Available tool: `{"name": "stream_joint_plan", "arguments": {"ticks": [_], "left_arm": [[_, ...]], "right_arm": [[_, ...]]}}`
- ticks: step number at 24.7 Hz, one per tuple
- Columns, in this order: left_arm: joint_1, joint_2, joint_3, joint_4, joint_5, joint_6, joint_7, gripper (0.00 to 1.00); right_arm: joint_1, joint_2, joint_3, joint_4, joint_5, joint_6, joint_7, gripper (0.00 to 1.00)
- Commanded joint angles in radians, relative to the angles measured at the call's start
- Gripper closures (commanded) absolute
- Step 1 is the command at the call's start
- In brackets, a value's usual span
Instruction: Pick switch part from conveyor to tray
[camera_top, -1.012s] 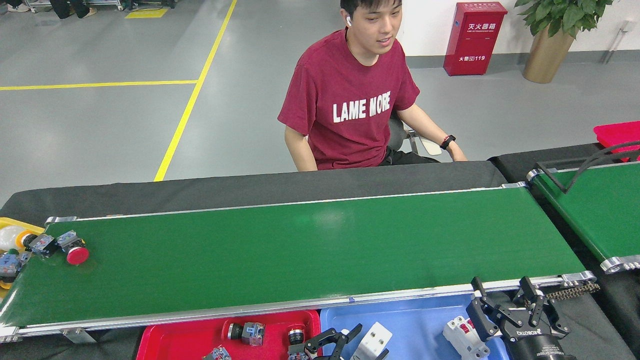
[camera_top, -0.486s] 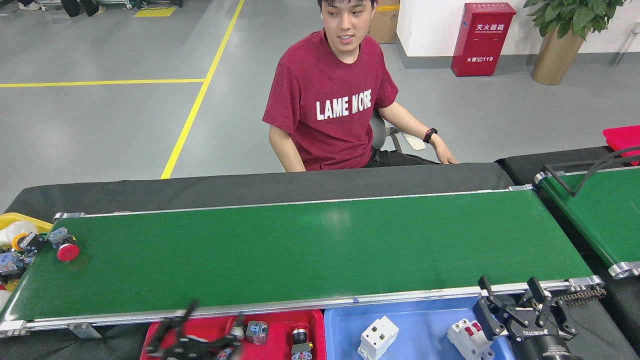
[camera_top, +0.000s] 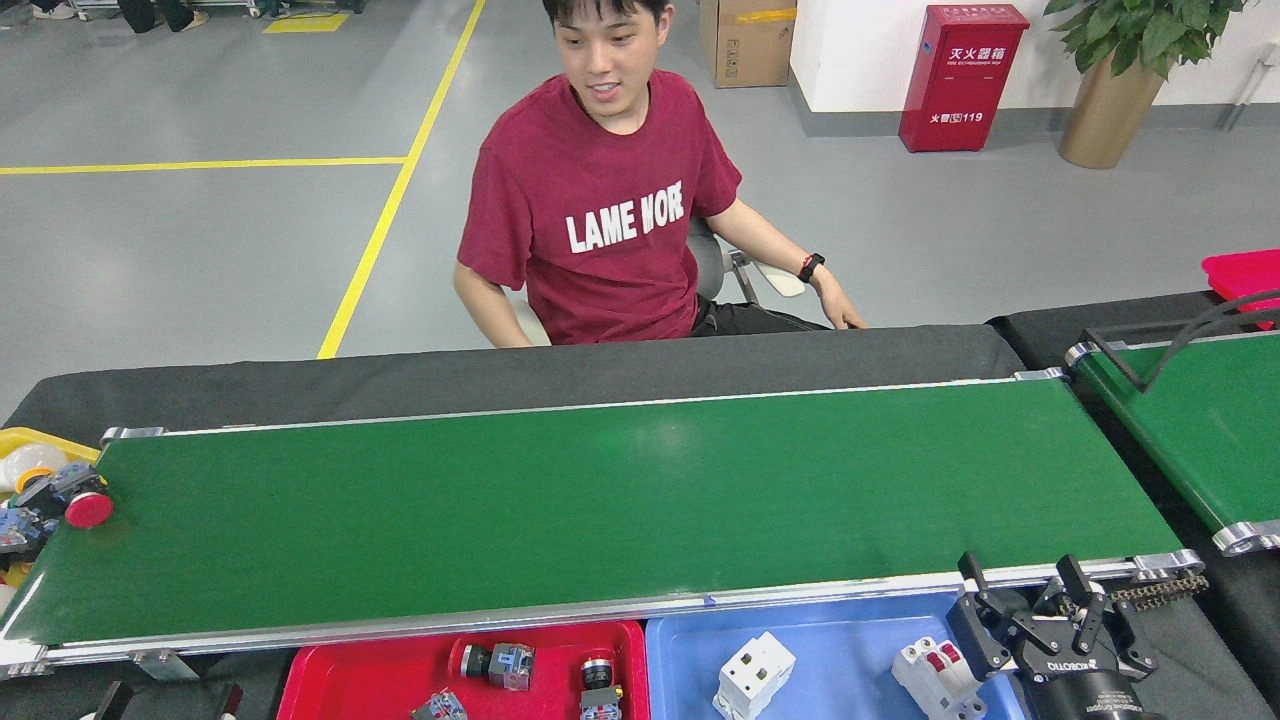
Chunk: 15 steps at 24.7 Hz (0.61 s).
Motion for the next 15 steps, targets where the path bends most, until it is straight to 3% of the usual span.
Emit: {"name": "stream_joint_plan", "arguments": {"ticks": [1, 15], "left_arm": [[-0.011, 0.003, 0.002, -0.028, 0.009, -0.008, -0.053, 0.00], [-0.028, 0.000, 0.015, -0.034, 0.009, 0.005, -0.061, 0.00]], "right_arm": [[-0.005, -0.009, -0.007, -0.014, -0.002, 0.001, -0.008, 0.04], [-0.006, -0.019, -0.007, -0.016, -0.002, 0.000, -0.012, 0.03]]}}
